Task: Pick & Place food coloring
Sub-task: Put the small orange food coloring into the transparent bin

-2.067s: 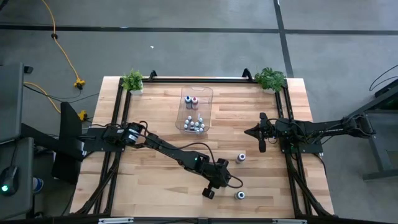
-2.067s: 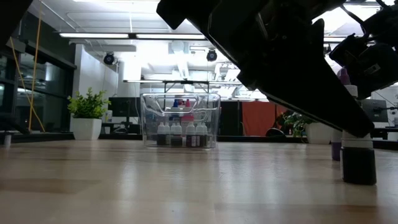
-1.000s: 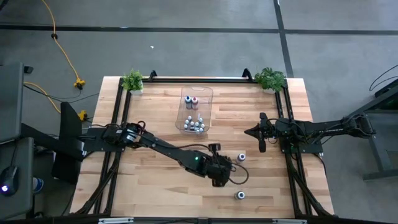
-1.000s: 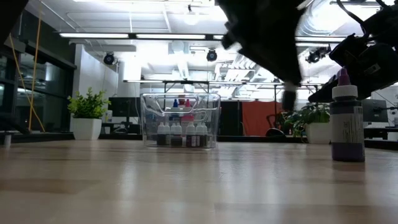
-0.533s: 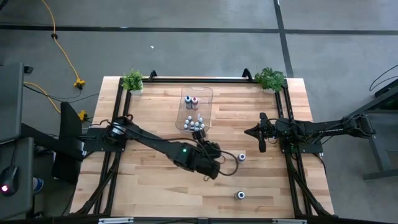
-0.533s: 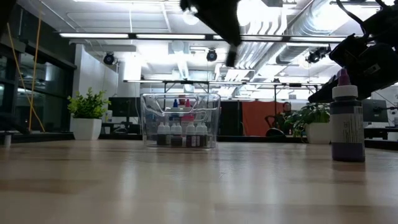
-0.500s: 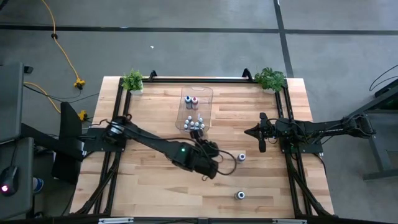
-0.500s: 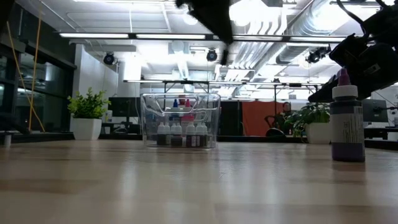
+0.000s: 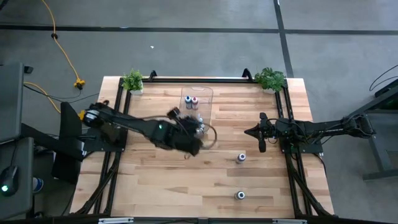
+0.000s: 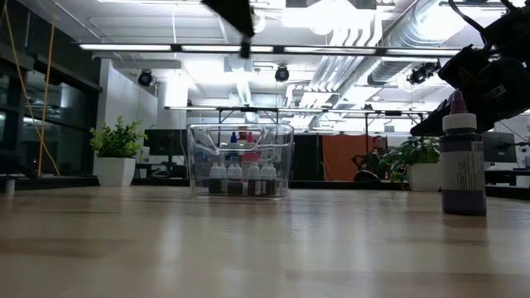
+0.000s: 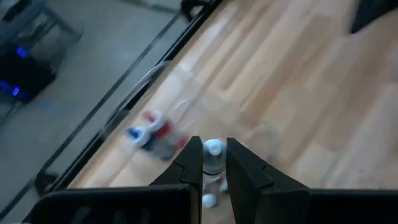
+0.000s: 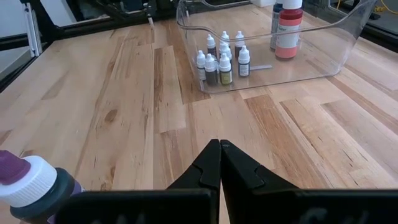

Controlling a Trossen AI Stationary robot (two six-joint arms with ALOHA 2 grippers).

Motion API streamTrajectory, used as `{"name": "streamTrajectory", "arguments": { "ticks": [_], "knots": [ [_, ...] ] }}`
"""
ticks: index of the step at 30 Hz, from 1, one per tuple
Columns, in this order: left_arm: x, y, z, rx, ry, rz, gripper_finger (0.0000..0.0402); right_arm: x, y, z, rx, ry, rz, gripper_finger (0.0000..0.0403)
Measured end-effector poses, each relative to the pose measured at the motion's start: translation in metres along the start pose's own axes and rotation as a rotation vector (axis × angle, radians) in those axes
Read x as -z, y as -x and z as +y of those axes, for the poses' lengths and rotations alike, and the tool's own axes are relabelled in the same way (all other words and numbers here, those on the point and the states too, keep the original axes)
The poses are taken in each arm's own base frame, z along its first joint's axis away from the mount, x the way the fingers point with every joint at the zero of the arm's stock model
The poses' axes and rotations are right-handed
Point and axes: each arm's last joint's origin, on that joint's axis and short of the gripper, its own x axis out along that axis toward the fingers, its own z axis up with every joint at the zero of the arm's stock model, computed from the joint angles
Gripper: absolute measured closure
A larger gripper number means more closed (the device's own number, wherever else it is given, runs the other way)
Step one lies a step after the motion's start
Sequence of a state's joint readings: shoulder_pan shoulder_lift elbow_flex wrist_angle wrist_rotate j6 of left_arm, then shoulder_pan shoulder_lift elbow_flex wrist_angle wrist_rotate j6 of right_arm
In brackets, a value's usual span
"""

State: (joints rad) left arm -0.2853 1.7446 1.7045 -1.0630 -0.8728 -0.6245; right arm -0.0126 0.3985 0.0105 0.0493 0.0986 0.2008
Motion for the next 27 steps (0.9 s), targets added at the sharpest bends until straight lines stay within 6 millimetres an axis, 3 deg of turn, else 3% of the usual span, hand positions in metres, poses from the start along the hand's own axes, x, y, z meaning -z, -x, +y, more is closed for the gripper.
{"name": "streamTrajectory", "arguments": {
  "ticks": [5,12,19,27],
  "knots": [
    [-0.002,-0.024,0.032,0.018,0.093,0.087,0.0369,0.000,0.000,0.000,0.000,0.000,0.002,0.0402],
    [0.001,-0.071,0.054,0.067,0.234,0.150,0.0369,0.000,0.000,0.000,0.000,0.000,0.001,0.0402],
    [0.024,-0.111,0.053,0.132,0.315,0.136,0.0369,0.000,0.000,0.000,0.001,0.000,0.002,0.0402],
    [0.053,-0.130,0.049,0.076,0.355,0.109,0.0369,0.000,0.000,0.000,0.000,0.000,0.001,0.0402]
  ]
}}
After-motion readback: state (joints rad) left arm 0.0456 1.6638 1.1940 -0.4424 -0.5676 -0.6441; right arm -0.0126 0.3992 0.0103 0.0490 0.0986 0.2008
